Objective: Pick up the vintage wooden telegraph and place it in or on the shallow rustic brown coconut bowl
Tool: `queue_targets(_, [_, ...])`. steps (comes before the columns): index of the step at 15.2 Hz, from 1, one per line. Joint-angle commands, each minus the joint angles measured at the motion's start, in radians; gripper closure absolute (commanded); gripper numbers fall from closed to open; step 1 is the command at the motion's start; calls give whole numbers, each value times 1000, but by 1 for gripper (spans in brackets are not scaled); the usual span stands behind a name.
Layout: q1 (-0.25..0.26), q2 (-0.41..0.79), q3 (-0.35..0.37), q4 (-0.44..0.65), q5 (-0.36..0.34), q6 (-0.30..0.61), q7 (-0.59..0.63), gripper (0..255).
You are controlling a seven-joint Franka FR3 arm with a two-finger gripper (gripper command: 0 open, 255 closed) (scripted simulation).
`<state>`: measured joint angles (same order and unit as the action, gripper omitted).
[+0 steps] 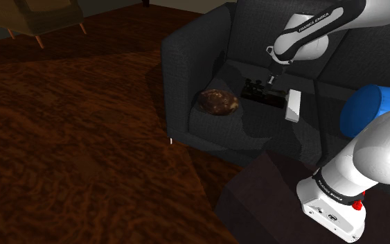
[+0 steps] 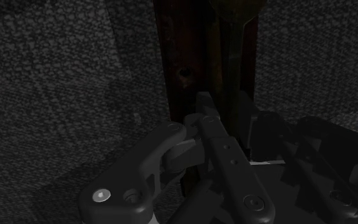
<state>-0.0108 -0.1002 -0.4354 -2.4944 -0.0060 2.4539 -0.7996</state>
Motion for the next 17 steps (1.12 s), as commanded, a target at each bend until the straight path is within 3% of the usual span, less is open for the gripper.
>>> queue_targets(1, [0,0,0,0,0,0,0,255])
queue_targets(6, [0,0,0,0,0,0,0,255])
queue_targets(17, [-11,-109,18,61,-56,-162,47,255])
